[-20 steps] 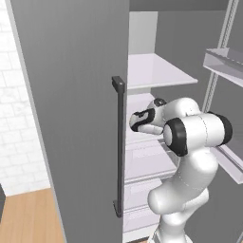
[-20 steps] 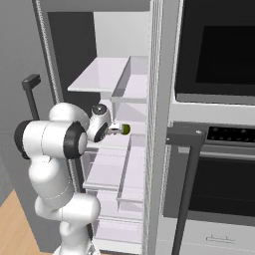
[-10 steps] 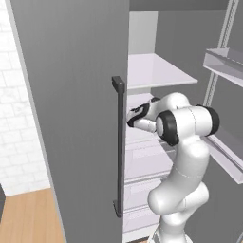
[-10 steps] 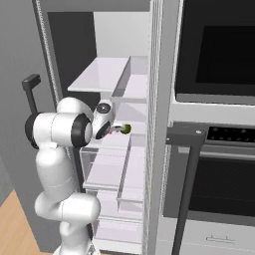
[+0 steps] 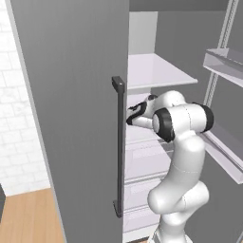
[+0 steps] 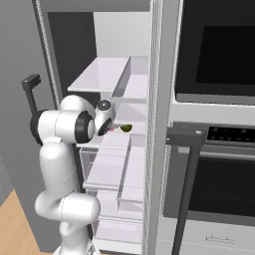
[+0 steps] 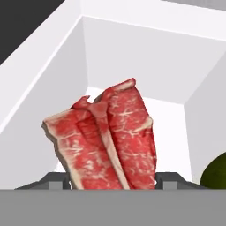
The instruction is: Place one lime and one steak in each tupperware on the nearby counter, to pack two identical lunches.
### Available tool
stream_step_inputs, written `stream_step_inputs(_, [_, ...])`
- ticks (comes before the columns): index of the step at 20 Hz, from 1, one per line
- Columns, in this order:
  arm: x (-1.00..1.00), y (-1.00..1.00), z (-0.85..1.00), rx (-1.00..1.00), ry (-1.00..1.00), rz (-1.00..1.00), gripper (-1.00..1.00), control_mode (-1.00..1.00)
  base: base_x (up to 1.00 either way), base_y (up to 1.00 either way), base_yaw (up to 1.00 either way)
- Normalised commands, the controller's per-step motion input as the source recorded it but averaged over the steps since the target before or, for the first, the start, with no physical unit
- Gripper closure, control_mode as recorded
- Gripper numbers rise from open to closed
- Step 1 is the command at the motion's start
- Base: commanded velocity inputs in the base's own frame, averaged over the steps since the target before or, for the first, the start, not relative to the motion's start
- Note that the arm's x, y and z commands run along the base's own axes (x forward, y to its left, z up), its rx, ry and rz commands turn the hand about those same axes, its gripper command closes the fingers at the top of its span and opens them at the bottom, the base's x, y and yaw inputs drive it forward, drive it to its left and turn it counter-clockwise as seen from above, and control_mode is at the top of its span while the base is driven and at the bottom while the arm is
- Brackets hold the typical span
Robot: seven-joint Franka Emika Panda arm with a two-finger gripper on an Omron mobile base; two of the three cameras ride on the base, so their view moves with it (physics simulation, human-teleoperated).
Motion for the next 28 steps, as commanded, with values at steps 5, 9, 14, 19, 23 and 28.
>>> stream_step_inputs(5, [-0.8,0.01,-0.33,0.0,0.02,0.0,1.0,-1.0,0.0,0.0,0.0])
stream_step_inputs(9, [-1.0,0.0,0.32,0.04,-0.01,0.0,1.0,-1.0,0.0,0.0,0.0])
stream_step_inputs(14, [-1.0,-0.13,0.79,0.08,-0.09,0.0,1.0,-1.0,0.0,0.0,0.0])
stream_step_inputs(19, [-1.0,-0.15,1.0,0.1,0.0,0.0,1.0,-1.0,0.0,0.0,0.0])
stream_step_inputs(23, [-1.0,0.0,1.0,0.05,0.05,0.0,1.0,-1.0,0.0,0.0,0.0])
stream_step_inputs(28, [-1.0,0.0,0.82,0.01,0.08,0.0,1.0,-1.0,0.0,0.0,0.0])
